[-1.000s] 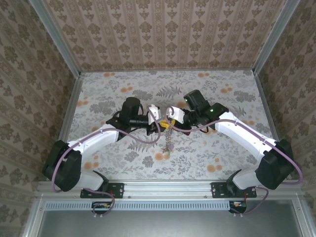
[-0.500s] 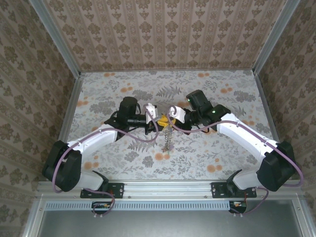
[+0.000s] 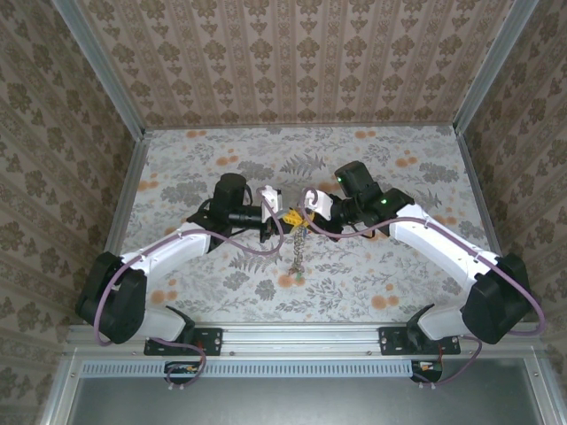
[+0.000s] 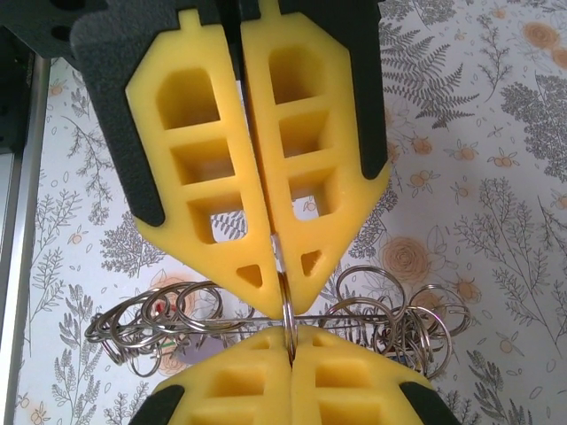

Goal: Put the keys on the keyring

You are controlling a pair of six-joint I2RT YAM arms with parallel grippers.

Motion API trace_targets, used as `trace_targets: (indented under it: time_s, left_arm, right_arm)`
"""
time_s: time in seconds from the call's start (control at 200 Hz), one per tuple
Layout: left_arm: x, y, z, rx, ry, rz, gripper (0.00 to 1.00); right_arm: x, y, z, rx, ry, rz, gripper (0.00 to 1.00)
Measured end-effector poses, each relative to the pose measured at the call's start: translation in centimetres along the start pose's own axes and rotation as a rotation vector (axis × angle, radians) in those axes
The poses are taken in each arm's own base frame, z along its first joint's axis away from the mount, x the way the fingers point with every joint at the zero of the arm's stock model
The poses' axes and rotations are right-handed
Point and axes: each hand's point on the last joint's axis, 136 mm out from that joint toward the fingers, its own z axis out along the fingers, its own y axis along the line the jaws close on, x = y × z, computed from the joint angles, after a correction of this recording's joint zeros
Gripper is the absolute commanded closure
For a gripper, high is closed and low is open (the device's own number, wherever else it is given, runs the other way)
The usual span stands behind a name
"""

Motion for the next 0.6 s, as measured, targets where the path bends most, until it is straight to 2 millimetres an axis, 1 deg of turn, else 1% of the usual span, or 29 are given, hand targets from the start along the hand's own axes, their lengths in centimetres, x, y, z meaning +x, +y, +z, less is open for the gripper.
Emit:
trace_targets:
  time_s: [0.18,0.26,0.37,0.53,0.6]
  left_arm:
    - [0.64,-0.22,0.06,0.010,0.020,-0.025,0.84]
    - [0.93,-0.27,0.12,0.014,0.027,-0.034,0.88]
    - [0.98,-0.24,0.14,0.014,0.028,-0.036,0.88]
    - [0.88,-0.19,0.14,0.012,0.025,-0.035,0.81]
    - [0.78,-0.15,0.15,0.011,0.022,-0.034,0.80]
  right_arm:
    - [-0.17,-0.04,-0.30,0.008,-0.011,-0.005,1.00]
    - [-0.37,-0.10,-0.39,0.013,-0.018,-0.010,1.00]
    - [-0.45,-0.01,-0.39,0.008,-0.022,-0.010,1.00]
    - [-0.46,-0.03,-0.38,0.008,-0.023,-0.011,1.00]
    - [-0.44,-0.02,-0.37,0.008,-0.023,-0.011,1.00]
